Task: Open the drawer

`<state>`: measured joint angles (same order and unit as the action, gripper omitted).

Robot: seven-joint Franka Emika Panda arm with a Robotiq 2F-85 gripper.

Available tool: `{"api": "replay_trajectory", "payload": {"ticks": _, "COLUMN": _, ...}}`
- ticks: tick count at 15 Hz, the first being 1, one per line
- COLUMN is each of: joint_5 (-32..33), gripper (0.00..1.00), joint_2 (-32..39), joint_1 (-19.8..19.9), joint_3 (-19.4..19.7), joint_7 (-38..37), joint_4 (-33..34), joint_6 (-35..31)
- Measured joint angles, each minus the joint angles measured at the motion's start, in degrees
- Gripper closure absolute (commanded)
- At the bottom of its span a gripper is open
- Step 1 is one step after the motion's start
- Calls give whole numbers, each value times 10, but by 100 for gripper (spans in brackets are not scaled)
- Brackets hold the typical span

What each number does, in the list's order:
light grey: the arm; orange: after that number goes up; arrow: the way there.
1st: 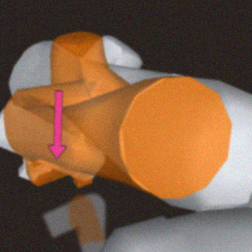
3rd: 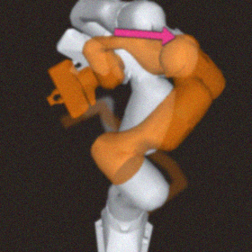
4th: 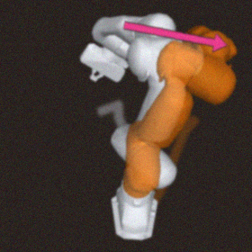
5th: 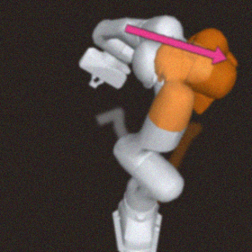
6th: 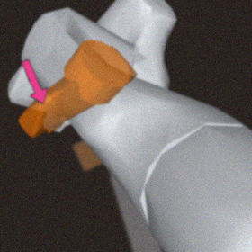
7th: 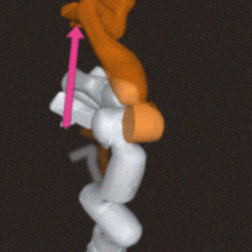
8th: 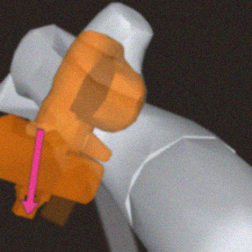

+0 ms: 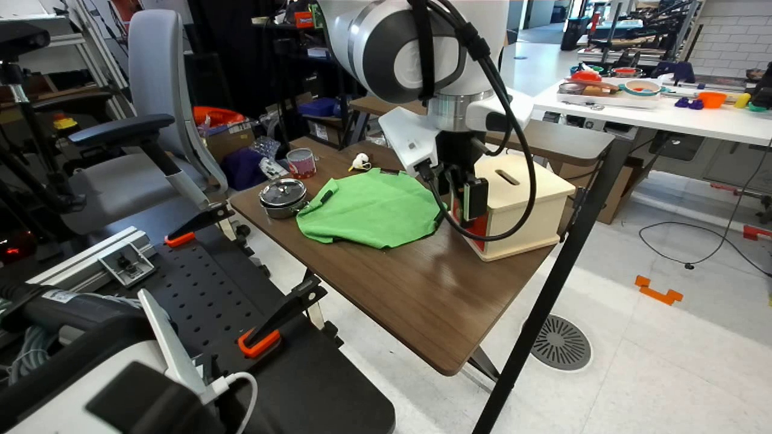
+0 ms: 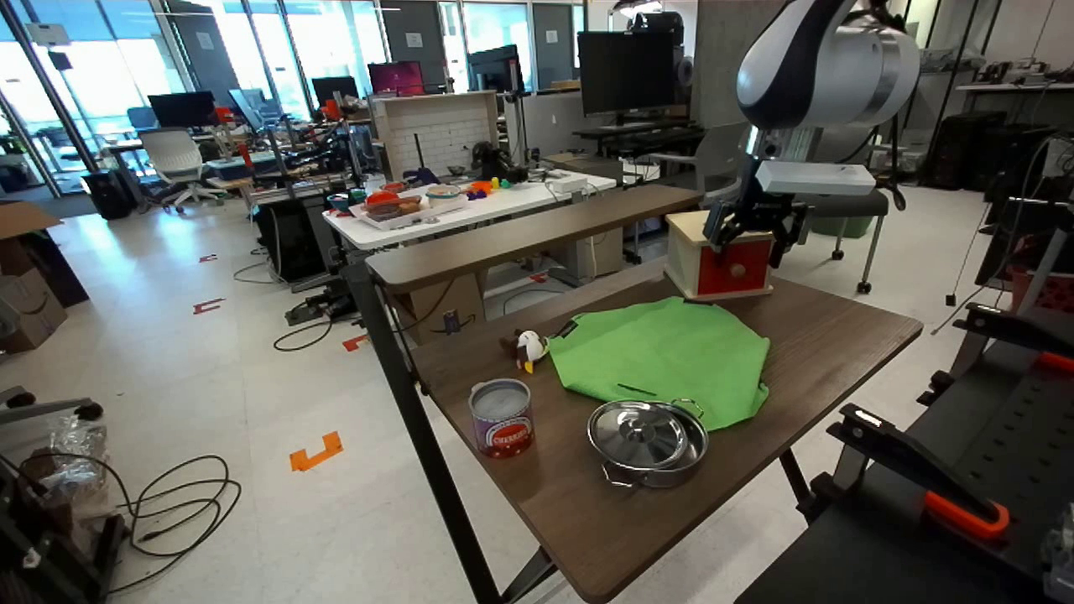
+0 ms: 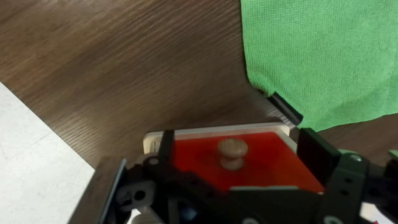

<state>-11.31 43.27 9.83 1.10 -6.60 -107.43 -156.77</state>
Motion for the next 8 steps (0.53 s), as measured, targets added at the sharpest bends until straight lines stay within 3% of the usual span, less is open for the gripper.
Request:
{"api": "replay_trajectory", "payload": {"ticks": 2, "joint_5": 0, "gripper": 4, "joint_2": 11, "joint_1": 0, "joint_3": 2, "joint_7": -1, "joint_4": 11, "joint_6": -5}}
{"api": "replay_trajectory", "payload": {"ticks": 3, "joint_5": 0, "gripper": 28, "joint_2": 16, "joint_1": -1, "joint_3": 2, "joint_7": -2, "joint_4": 15, "joint_6": -7}}
{"api": "replay_trajectory", "payload": {"ticks": 5, "joint_5": 0, "gripper": 31, "joint_2": 25, "joint_1": -1, "joint_3": 2, "joint_7": -3, "joint_4": 24, "joint_6": -8}}
{"api": "replay_trajectory", "payload": {"ticks": 8, "joint_5": 0, "gripper": 55, "joint_2": 31, "joint_1": -4, "joint_3": 3, "joint_7": -3, "joint_4": 29, "joint_6": -9}}
